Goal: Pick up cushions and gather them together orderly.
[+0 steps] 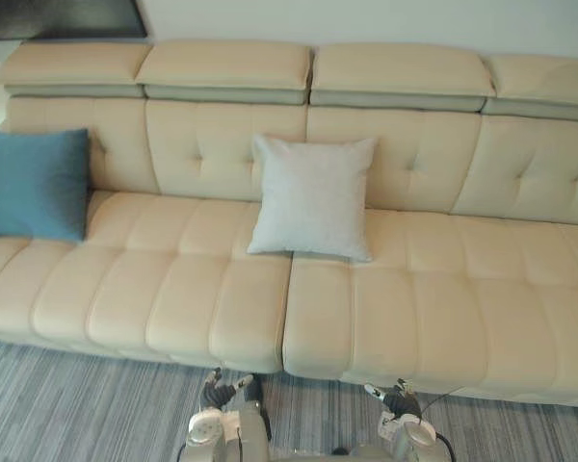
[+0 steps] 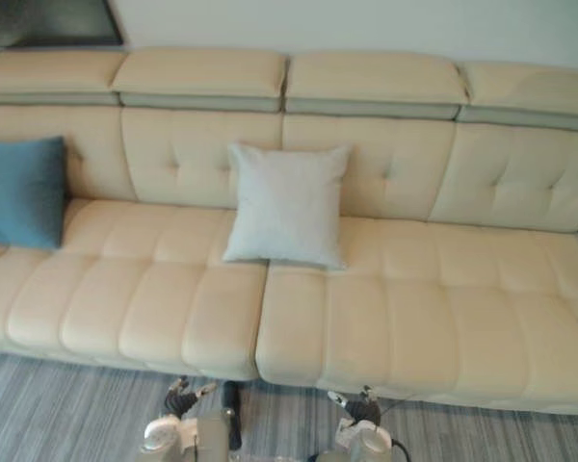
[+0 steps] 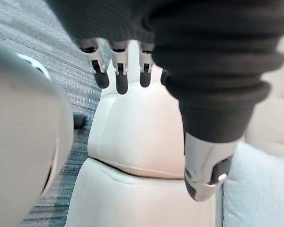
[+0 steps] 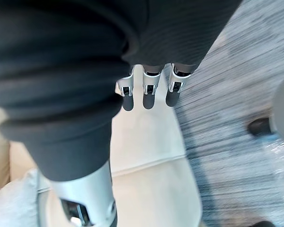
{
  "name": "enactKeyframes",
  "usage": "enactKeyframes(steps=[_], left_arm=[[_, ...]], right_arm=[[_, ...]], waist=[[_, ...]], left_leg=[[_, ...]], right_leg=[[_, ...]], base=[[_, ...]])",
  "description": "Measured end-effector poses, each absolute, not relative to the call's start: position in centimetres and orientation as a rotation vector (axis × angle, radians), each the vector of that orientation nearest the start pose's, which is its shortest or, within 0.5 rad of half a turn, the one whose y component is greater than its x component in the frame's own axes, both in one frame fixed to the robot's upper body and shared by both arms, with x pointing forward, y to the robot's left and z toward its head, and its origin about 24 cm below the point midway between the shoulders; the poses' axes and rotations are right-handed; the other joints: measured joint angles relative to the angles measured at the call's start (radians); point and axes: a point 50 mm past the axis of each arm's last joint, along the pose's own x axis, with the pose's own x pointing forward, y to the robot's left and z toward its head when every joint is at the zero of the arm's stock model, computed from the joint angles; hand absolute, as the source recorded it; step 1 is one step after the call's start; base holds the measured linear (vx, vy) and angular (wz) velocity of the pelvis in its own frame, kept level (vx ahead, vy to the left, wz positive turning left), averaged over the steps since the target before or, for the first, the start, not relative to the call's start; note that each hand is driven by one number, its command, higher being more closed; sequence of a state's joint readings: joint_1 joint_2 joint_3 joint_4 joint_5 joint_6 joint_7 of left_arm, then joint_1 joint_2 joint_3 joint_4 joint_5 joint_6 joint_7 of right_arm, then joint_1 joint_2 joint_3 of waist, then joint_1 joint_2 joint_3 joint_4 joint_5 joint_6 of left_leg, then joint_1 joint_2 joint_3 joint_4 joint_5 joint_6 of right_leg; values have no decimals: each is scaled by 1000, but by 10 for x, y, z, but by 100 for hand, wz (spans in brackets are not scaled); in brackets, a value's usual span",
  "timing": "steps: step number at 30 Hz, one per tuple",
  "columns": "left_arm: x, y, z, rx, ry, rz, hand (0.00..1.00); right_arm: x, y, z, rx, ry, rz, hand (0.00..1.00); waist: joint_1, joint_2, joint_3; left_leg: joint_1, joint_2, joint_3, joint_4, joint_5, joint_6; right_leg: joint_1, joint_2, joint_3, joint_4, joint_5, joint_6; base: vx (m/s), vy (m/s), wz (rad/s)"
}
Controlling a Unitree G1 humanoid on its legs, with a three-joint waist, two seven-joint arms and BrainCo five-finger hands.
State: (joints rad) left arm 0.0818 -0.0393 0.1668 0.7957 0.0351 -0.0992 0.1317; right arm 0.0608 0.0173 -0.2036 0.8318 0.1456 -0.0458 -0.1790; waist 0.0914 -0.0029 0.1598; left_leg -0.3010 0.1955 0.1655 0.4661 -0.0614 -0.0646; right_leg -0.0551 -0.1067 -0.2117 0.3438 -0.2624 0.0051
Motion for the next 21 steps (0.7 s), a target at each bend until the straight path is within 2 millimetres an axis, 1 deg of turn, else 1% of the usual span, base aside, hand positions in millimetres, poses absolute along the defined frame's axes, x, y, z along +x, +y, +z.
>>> enactKeyframes(steps=[1,2,3,4,5,6,7,8,9,10,12,14,16,18,19,20,21], left_arm=[[148,174,-130,-15,787,281,0],[146,174,-132,-17,799,282,0],[146,174,-132,-18,803,283,0],[145,173,-133,-21,810,283,0],[141,175,-134,-19,819,293,0],[140,177,-134,-14,821,295,0],[139,181,-134,-5,822,299,0],[136,181,-136,-4,836,299,0],[135,180,-136,-4,839,297,0],[136,180,-136,-1,842,290,0],[133,179,-139,-1,860,287,0],[132,178,-141,-2,874,285,0],[130,177,-143,-3,888,283,0],[131,178,-143,-1,890,283,0],[129,180,-144,3,897,285,0],[128,182,-144,9,904,289,0],[129,183,-145,11,906,289,0]], right_arm=[[142,-189,-135,158,850,-444,0],[141,-188,-136,166,853,-449,0],[141,-188,-136,167,854,-450,0],[139,-187,-137,176,860,-456,0],[137,-182,-139,197,873,-458,0],[136,-179,-140,204,876,-454,0],[134,-174,-141,213,890,-439,0],[133,-176,-141,218,889,-451,0],[132,-177,-141,219,890,-454,0],[130,-177,-142,220,897,-457,0],[125,-177,-144,220,910,-463,0],[123,-178,-144,220,914,-466,0],[123,-178,-144,220,914,-466,0],[126,-177,-144,220,908,-462,0],[131,-176,-142,222,896,-456,0],[137,-175,-141,221,887,-448,0],[140,-175,-140,219,882,-444,0]], waist=[[-3,0,0],[-7,1,0],[-9,1,0],[-16,13,-6],[-25,-4,-14],[-27,-10,-19],[-29,-32,-38],[-36,-36,-42],[-38,-36,-43],[-39,-37,-44],[-39,-30,-57],[-39,-27,-65],[-39,-15,-67],[-32,-8,-65],[-31,0,-64],[-34,4,-60],[-35,4,-57]], left_leg=[[14,6,-27,46,-50,-15],[66,16,-75,77,-127,-45],[76,16,-83,74,-139,-51],[100,11,-100,47,-164,-61],[138,-20,-89,-40,-180,-66],[140,-28,-82,-55,-174,-61],[154,-55,-60,-98,-156,-44],[165,-73,-53,-111,-152,-38],[166,-76,-52,-112,-153,-38],[168,-84,-50,-112,-153,-37],[167,-93,-40,-116,-158,-29],[171,-96,-40,-119,-159,-27],[186,-91,-36,-120,-169,-29],[196,-72,-12,-98,-191,-40],[199,-52,18,-83,-208,-43],[199,-24,62,-72,-211,-35],[198,-15,79,-73,-209,-31]], right_leg=[[-10,-5,2,7,5,6],[-21,-14,11,11,22,24],[-22,-16,12,10,25,28],[-20,-15,16,-1,39,45],[-13,-21,41,-54,67,76],[-13,-26,49,-66,76,79],[-7,-46,65,-115,113,79],[12,-56,74,-151,141,80],[17,-59,76,-161,149,80],[22,-64,79,-179,160,88],[22,-65,96,-215,185,86],[22,-59,113,-229,192,82],[19,-42,149,-245,204,69],[-4,-12,206,-234,211,60],[-34,7,228,-205,224,64],[-86,28,184,-170,250,44],[-101,35,149,-166,263,25]], base=[[-88,192,-2],[-71,220,-4],[-63,243,-5],[-143,252,-7],[-150,243,-9],[-159,269,-25],[-74,208,-23],[-67,198,-21],[-76,173,-7],[-89,125,-7],[-73,89,-22],[-16,30,-29],[21,9,-59],[43,5,-91],[54,-20,-135],[50,-27,-140],[47,-50,-155]])
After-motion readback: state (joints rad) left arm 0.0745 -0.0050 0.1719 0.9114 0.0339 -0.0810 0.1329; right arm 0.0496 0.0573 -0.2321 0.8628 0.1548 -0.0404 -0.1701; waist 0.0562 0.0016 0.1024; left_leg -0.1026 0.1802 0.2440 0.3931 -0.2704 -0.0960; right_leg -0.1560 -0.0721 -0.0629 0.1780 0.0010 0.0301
